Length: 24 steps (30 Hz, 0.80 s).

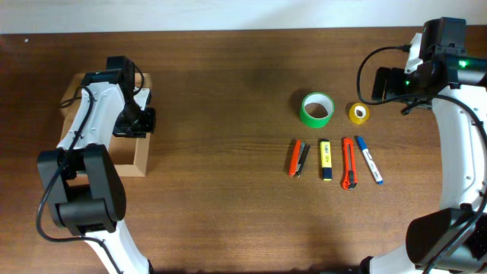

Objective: Pack container
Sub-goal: 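Push the cardboard box right toward the tapes with the left gripper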

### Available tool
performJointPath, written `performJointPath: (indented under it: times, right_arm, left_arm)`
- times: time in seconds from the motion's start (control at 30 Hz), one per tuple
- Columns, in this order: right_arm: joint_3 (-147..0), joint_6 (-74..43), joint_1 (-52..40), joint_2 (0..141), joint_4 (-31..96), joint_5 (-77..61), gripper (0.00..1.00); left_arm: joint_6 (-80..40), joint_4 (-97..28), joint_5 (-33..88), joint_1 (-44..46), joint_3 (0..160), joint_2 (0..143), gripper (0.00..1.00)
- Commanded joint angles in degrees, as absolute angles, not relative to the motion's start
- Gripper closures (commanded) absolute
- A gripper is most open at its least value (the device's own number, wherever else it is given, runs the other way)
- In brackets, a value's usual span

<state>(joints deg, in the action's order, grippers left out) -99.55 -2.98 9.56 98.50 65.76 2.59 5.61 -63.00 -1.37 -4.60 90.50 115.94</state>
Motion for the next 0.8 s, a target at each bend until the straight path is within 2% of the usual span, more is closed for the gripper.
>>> performJointPath:
  times: [0.0,0.4,0.77]
  right_arm:
    - [-100.6,-3.5,10.6,98.8,65.6,3.7,0.01]
    - [-100.6,-3.4,12.5,98.8,66.0,3.7,0.01]
    - [-100.6,-3.4,16.0,98.8,66.0,3.7,0.01]
  left_arm:
    - [5.4,-62.8,-0.8,-4.0,90.8,116.9,0.98]
    - [5.4,-62.7,-0.8,0.0,92.6,116.9,0.98]
    - [-0.6,-68.4,-0.9,6.5,107.3,116.9,0.98]
